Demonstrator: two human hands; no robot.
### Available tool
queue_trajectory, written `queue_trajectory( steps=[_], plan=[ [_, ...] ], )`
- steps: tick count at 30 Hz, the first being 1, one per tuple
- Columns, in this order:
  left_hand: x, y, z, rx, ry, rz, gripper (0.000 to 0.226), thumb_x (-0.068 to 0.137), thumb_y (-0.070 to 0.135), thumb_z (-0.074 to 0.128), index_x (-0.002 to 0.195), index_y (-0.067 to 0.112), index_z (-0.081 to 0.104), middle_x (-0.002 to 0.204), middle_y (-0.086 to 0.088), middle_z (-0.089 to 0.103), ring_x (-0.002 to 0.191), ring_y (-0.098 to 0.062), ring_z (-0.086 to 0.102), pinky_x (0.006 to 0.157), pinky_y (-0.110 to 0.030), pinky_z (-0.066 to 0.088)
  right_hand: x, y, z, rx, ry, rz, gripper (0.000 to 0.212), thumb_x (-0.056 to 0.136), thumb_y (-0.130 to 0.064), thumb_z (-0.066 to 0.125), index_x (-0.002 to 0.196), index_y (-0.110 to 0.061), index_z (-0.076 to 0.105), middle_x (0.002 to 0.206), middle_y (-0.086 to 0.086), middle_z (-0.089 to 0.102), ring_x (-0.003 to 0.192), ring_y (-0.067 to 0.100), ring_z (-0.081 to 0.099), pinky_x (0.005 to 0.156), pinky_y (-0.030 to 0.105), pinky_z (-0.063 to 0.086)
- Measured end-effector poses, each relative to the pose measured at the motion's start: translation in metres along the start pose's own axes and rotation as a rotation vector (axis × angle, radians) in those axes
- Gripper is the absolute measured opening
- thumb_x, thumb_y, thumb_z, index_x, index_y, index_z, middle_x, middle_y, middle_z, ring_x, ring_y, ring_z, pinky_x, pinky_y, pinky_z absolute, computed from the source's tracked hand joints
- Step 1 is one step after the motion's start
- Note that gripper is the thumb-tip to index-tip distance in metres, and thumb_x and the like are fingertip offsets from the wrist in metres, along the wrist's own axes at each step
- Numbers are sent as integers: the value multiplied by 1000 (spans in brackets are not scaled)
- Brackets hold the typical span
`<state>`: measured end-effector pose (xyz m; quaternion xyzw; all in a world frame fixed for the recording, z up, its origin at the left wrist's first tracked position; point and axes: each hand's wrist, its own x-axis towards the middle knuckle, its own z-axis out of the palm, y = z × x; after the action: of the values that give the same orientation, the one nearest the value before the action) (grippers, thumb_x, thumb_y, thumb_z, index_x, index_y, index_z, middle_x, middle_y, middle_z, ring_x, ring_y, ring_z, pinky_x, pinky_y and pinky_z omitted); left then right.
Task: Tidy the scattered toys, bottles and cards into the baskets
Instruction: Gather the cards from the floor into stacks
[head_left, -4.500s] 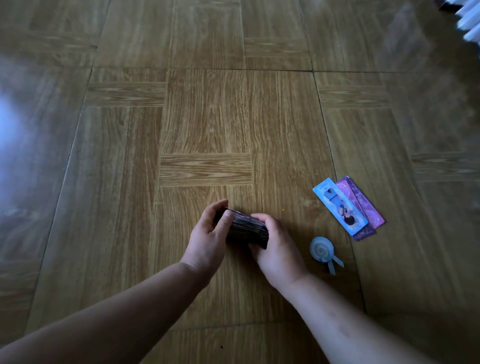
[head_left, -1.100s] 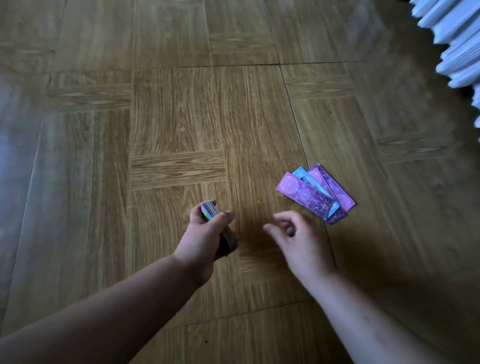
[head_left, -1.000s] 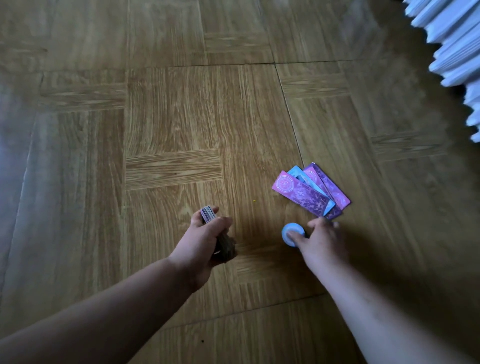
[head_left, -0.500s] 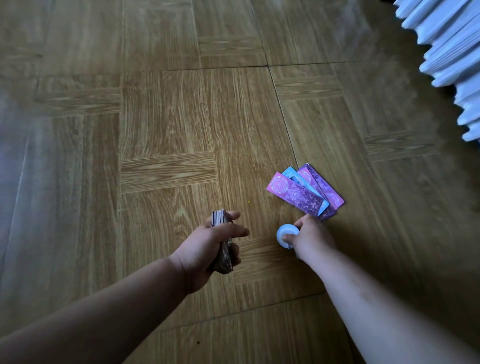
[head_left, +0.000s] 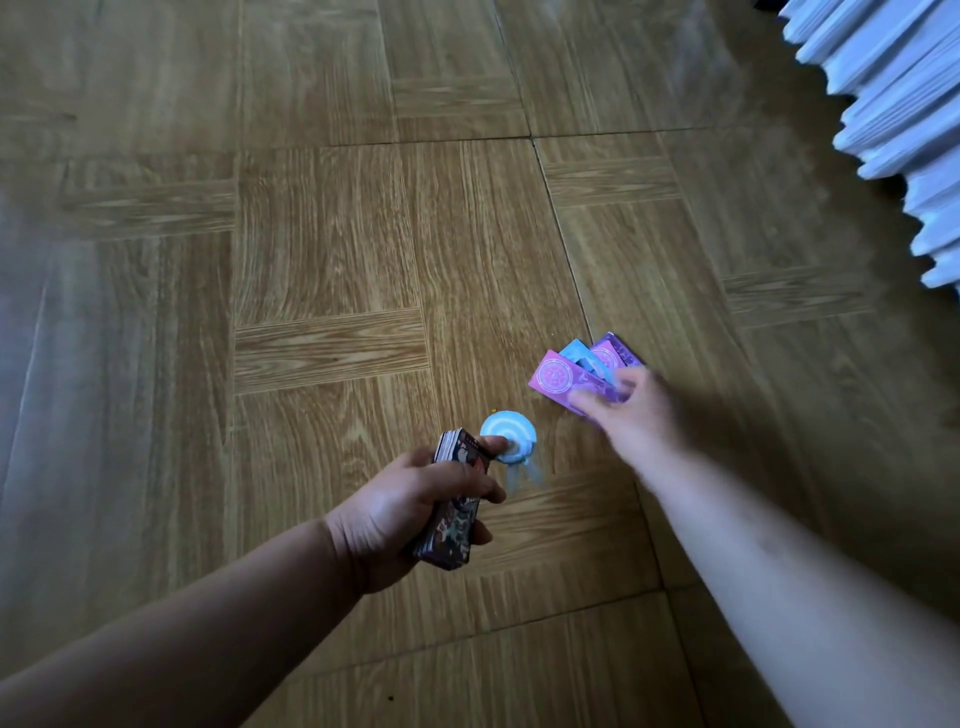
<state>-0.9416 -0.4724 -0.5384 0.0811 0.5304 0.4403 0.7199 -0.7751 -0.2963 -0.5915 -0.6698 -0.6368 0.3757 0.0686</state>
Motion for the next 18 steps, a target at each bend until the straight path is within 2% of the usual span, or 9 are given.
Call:
queue_trajectory(
  steps=[2,4,5,8,10,12,15,18],
  plan=[
    [0,-1,-2,0,23,-17,67,48,23,76,112,6,71,92,-4,68,70,-25,59,69,-36,46,23,5,-7,-286,116,42,89,61,-55,81,131,-13,46,128,14,52,121,33,49,103,47,40],
    [1,-1,-2,-2,48,-25,67,45,24,77,110,10,73,92,-9,65,70,-27,58,71,-37,43,33,5,-9,-479,61,82,104,57,-59,82,139,-13,37,137,15,42,130,34,39,108,46,33],
    [0,-1,-1,-5,54,-24,67,44,24,77,110,10,72,93,-11,63,72,-27,57,71,-38,44,34,5,-8,-521,28,92,104,56,-58,83,137,-12,37,136,15,42,129,34,39,106,45,35],
    [2,1,-2,-35,73,4,63,49,17,75,111,7,71,93,-11,64,80,-22,58,65,-33,51,32,-2,-5,-432,-61,128,77,58,-47,87,115,-12,49,120,12,57,112,32,55,89,38,49],
    [2,1,-4,-49,98,8,54,59,13,69,112,5,69,92,-8,67,80,-18,60,63,-31,53,24,-10,-3,-473,-153,74,52,71,-38,80,109,-14,54,115,10,62,103,30,60,80,32,48],
    [1,1,-7,-64,124,16,52,62,14,65,113,5,69,93,-6,69,78,-17,63,62,-30,54,15,-17,-1,-618,-148,-36,35,84,-32,69,111,-16,54,118,8,59,105,29,59,74,29,42],
    [0,2,-15,-84,157,37,53,64,14,65,116,6,67,91,-9,69,77,-17,63,61,-29,55,-6,-18,5,-765,-108,-151,33,90,-30,61,119,-19,51,124,6,51,112,29,56,79,31,43],
    [-5,2,-18,-98,175,49,53,64,14,66,117,7,66,87,-12,67,76,-18,62,62,-30,54,-18,-8,12,-670,-163,-111,37,90,-33,61,124,-22,53,124,6,55,113,28,57,84,32,46]
  ],
)
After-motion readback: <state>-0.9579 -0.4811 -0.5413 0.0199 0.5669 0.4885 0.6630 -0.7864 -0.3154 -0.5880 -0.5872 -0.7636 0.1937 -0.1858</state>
